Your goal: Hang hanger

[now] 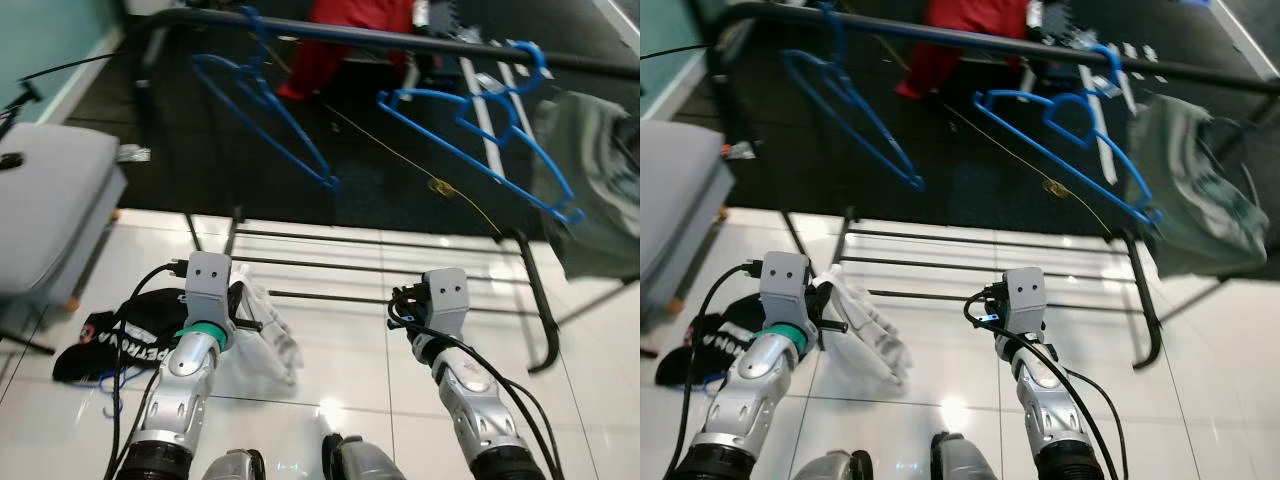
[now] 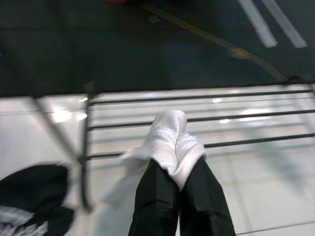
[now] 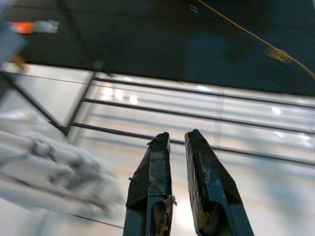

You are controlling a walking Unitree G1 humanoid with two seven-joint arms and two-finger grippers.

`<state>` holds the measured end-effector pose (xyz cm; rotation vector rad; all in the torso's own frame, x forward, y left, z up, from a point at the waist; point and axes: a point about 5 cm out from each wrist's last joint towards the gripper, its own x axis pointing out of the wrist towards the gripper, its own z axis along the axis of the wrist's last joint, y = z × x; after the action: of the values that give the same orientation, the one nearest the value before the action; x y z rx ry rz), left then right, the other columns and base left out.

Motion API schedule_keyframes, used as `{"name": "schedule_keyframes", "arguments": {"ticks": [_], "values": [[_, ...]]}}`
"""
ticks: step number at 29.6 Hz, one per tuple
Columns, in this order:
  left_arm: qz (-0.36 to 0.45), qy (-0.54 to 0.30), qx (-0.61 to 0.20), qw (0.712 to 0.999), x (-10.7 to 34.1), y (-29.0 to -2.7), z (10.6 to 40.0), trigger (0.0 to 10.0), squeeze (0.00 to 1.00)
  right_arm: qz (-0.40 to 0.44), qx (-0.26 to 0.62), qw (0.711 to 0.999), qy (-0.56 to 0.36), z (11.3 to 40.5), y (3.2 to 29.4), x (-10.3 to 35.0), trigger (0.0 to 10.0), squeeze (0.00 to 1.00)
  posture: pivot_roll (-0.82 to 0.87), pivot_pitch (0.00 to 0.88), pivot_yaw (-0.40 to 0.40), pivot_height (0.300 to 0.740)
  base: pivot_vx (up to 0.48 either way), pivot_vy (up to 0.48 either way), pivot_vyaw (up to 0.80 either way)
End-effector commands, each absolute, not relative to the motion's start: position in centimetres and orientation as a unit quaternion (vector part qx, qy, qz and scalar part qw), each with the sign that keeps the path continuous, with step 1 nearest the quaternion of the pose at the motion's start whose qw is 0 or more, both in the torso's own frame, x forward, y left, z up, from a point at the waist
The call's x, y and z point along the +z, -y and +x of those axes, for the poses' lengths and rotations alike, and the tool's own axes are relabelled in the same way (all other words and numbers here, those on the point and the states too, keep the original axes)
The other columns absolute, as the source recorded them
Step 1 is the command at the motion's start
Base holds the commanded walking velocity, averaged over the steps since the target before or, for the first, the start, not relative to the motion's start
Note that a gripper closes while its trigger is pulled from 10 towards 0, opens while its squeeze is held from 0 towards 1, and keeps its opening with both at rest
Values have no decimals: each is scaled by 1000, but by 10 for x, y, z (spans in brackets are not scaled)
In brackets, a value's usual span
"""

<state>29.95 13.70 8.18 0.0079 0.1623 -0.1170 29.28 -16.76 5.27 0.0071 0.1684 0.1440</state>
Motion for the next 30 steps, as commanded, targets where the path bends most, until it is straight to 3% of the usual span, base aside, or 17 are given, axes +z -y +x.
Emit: {"name": "schedule_keyframes", "arguments": {"ticks": [1, 30], "values": [[12, -79, -53, 995, 79, -140, 297, 10000, 0, 12, 74, 994, -80, 293, 167, 53, 10000, 0, -33, 115, 4, 740, 0, 0, 0], [5, -69, -68, 995, 82, -138, 297, 10000, 0, 11, 69, 996, -60, 295, 167, 61, 10000, 0, -37, 117, 2, 740, 0, 0, 0]]}}
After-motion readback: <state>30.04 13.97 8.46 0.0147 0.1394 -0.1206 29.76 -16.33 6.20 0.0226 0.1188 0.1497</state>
